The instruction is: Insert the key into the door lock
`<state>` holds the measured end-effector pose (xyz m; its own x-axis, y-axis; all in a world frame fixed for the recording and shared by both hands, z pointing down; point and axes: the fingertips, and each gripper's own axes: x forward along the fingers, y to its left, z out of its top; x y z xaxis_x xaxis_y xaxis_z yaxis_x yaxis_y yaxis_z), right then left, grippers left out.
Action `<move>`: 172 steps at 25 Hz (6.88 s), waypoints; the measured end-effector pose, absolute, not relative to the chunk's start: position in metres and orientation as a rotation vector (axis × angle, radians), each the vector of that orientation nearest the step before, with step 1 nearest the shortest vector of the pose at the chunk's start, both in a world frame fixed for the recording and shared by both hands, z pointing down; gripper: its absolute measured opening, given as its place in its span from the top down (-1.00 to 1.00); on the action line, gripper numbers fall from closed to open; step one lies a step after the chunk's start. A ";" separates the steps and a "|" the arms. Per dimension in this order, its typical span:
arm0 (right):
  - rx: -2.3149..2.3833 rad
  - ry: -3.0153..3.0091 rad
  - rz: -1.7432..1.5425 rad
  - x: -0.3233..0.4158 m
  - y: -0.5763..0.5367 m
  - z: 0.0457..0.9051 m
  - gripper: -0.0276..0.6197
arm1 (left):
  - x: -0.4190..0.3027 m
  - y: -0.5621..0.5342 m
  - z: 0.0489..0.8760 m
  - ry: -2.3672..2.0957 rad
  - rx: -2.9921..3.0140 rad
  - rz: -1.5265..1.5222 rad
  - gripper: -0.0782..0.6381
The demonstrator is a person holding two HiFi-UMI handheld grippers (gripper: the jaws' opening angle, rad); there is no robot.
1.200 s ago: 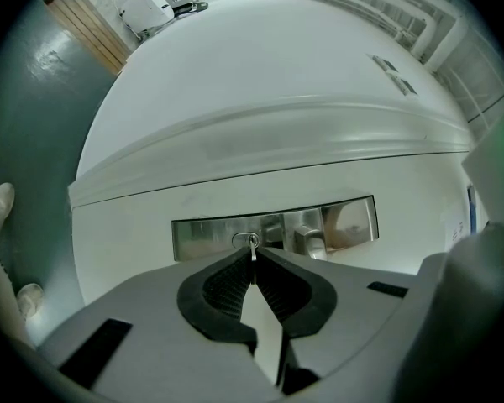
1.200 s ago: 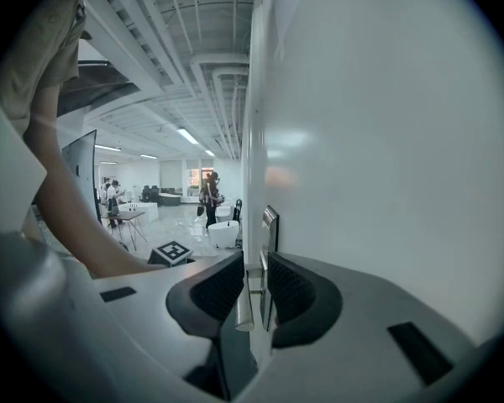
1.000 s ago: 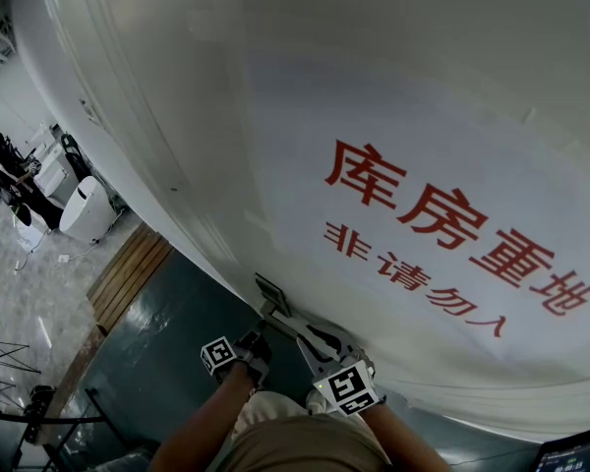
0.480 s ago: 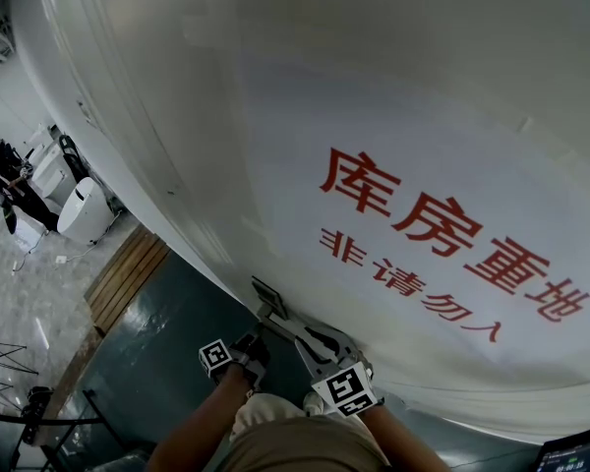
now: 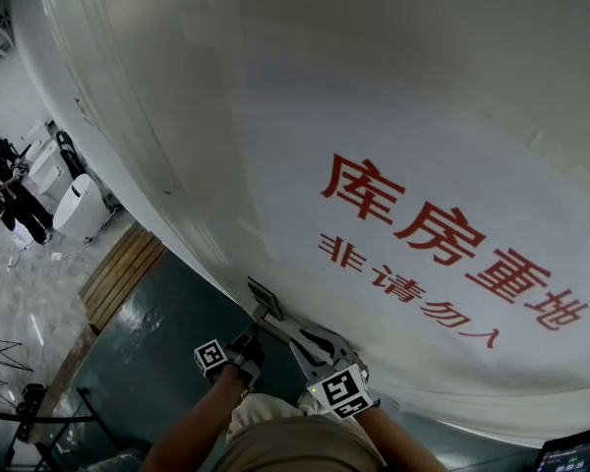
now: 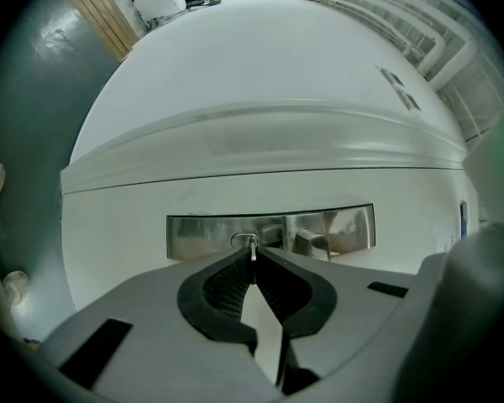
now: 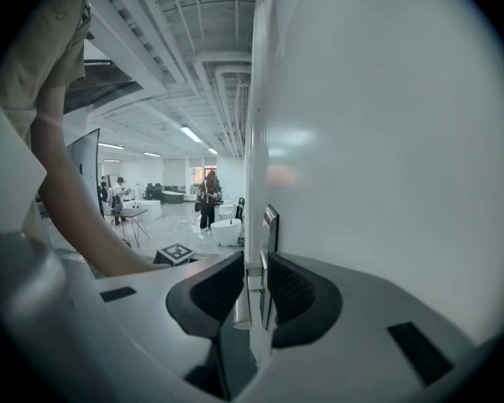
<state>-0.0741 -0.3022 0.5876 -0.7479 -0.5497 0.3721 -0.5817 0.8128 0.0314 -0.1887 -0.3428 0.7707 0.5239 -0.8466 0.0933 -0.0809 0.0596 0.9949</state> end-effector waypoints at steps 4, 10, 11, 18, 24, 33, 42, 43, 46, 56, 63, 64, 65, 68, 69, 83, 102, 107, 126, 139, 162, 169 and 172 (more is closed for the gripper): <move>0.841 -2.630 0.119 -0.074 -0.301 0.589 0.63 | -0.189 -0.343 0.771 -0.876 1.434 -0.692 0.69; 0.823 -2.629 0.109 -0.074 -0.299 0.590 0.63 | -0.187 -0.342 0.769 -0.876 1.440 -0.711 0.69; 0.819 -2.627 0.112 -0.074 -0.298 0.590 0.63 | -0.187 -0.341 0.770 -0.878 1.436 -0.710 0.69; 0.809 -2.628 0.101 -0.073 -0.299 0.592 0.63 | -0.188 -0.345 0.771 -0.859 1.446 -0.717 0.69; 0.814 -2.632 0.098 -0.072 -0.299 0.590 0.63 | -0.189 -0.345 0.772 -0.869 1.448 -0.730 0.69; 0.805 -2.638 0.086 -0.077 -0.297 0.589 0.63 | -0.187 -0.346 0.773 -0.869 1.437 -0.739 0.69; 0.793 -2.635 0.099 -0.081 -0.292 0.590 0.63 | -0.187 -0.349 0.772 -0.887 1.446 -0.741 0.69; 0.795 -2.635 0.098 -0.081 -0.293 0.590 0.63 | -0.187 -0.350 0.771 -0.888 1.449 -0.741 0.69; 0.798 -2.629 0.091 -0.079 -0.293 0.590 0.63 | -0.185 -0.351 0.772 -0.887 1.448 -0.745 0.69; 0.809 -2.624 0.101 -0.077 -0.293 0.592 0.63 | -0.184 -0.355 0.774 -0.895 1.453 -0.738 0.69; 0.808 -2.615 0.114 -0.077 -0.292 0.594 0.63 | -0.183 -0.356 0.773 -0.887 1.446 -0.751 0.69; 0.810 -2.615 0.120 -0.077 -0.292 0.594 0.63 | -0.183 -0.357 0.773 -0.885 1.449 -0.748 0.69; 0.811 -2.616 0.123 -0.077 -0.292 0.594 0.63 | -0.183 -0.358 0.773 -0.883 1.452 -0.746 0.69; 0.809 -2.617 0.112 -0.078 -0.293 0.594 0.63 | -0.183 -0.359 0.773 -0.883 1.456 -0.743 0.69; 0.807 -2.615 0.111 -0.077 -0.293 0.594 0.63 | -0.182 -0.359 0.773 -0.882 1.454 -0.746 0.69; 0.797 -2.620 0.101 -0.079 -0.296 0.594 0.63 | -0.179 -0.364 0.775 -0.886 1.461 -0.722 0.69; 0.773 -2.610 0.101 -0.083 -0.289 0.596 0.63 | -0.180 -0.370 0.779 -0.934 1.522 -0.680 0.69; 0.785 -2.612 0.100 -0.084 -0.286 0.595 0.63 | -0.180 -0.370 0.778 -0.954 1.535 -0.638 0.68; 0.849 -2.610 0.143 -0.076 -0.285 0.588 0.63 | -0.219 -0.348 0.763 -1.127 1.657 -0.511 0.41; 0.867 -2.627 0.132 -0.079 -0.283 0.585 0.63 | -0.217 -0.327 0.695 -1.351 2.059 -0.174 0.41; 0.906 -2.579 0.120 -0.088 -0.290 0.627 0.63 | -0.195 -0.277 0.671 -1.407 2.279 0.244 0.41; 0.880 -2.582 0.128 -0.091 -0.285 0.636 0.63 | -0.192 -0.260 0.677 -1.376 2.253 0.230 0.41; 0.876 -2.587 0.129 -0.091 -0.285 0.636 0.63 | -0.193 -0.255 0.677 -1.382 2.240 0.219 0.41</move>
<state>-0.0910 -0.2848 0.6361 -0.7213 -0.5626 0.4039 -0.5999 0.7990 0.0416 -0.1931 -0.2550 0.6773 0.4732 -0.7931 0.3835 -0.8729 -0.3632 0.3258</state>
